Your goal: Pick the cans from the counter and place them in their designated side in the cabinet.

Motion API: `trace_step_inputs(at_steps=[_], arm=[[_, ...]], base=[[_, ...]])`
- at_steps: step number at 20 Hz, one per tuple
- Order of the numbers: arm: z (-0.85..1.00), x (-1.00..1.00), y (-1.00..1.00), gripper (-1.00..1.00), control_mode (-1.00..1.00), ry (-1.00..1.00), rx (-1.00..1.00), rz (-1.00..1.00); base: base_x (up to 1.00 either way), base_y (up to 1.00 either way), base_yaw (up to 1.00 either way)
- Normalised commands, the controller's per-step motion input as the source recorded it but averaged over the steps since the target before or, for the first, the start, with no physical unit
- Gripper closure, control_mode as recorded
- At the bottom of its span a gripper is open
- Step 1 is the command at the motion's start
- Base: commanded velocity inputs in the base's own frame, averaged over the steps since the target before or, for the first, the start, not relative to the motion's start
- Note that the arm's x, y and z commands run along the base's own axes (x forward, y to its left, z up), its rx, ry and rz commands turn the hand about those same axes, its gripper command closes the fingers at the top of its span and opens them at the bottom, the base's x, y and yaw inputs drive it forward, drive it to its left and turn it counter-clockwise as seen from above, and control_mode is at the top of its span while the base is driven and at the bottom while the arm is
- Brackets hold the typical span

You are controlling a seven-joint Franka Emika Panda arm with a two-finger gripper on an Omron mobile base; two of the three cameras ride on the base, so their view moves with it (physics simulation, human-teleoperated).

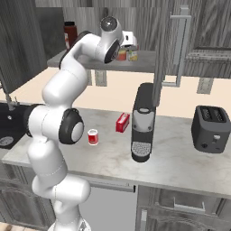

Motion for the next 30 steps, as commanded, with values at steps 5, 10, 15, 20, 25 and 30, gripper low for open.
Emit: trace_step_inputs(at_steps=[5, 10, 15, 20, 25, 30], arm=[[0.03, -0.23, 0.00, -1.00, -1.00, -0.06, 0.00, 0.05], [0.00, -0.40, 0.04, -1.00, -1.00, -0.06, 0.00, 0.05], [0.00, -0.46, 0.20, -1.00, -1.00, -0.04, 0.00, 0.03], [-0.01, -0.48, 0.46, -1.00, -1.00, -0.02, -0.02, 0.01], [-0.01, -0.47, 0.40, -1.00, -1.00, -0.01, -0.01, 0.00], [-0.05, -0.52, 0.20, -1.00, -1.00, 0.00, 0.05, 0.00]], base=[[0.00, 0.00, 0.00], [0.00, 0.00, 0.00], [0.00, 0.00, 0.00], [0.00, 0.00, 0.00], [0.00, 0.00, 0.00], [0.00, 0.00, 0.00]])
